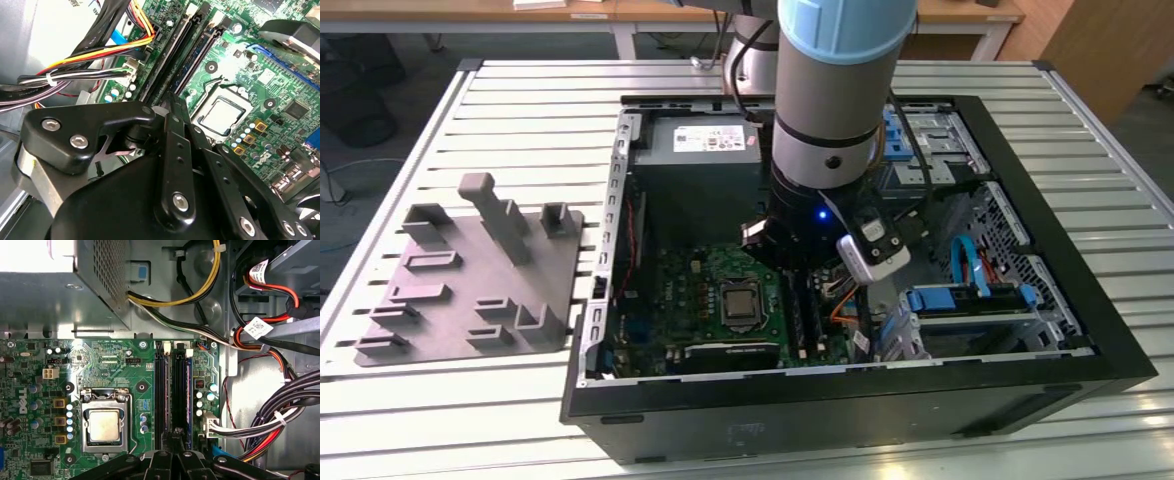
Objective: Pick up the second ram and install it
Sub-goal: 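Press down the second ram until it locks into place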
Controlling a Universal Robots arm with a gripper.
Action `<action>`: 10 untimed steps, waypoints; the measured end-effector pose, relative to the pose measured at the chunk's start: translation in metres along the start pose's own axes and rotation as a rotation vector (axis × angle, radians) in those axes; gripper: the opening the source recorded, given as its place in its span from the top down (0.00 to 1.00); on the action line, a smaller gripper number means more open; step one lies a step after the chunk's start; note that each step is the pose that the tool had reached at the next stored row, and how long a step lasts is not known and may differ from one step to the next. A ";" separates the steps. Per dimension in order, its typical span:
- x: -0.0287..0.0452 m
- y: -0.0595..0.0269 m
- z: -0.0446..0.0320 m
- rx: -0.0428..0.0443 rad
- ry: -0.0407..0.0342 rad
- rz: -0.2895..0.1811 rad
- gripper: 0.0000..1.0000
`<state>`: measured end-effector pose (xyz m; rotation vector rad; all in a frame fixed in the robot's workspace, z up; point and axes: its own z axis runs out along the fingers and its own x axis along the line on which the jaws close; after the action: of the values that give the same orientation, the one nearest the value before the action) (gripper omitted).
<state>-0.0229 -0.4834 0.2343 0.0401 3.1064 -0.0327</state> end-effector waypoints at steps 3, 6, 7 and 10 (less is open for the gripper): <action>0.0000 0.0001 0.0000 -0.0001 0.0000 0.000 0.90; 0.0002 0.0018 0.0004 -0.0007 0.0001 0.000 0.90; 0.0002 0.0039 0.0010 -0.0012 0.0001 0.000 0.90; 0.0005 0.0131 0.0041 -0.0063 0.0002 0.000 0.90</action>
<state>-0.0229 -0.4703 0.2299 0.0404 3.1067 -0.0229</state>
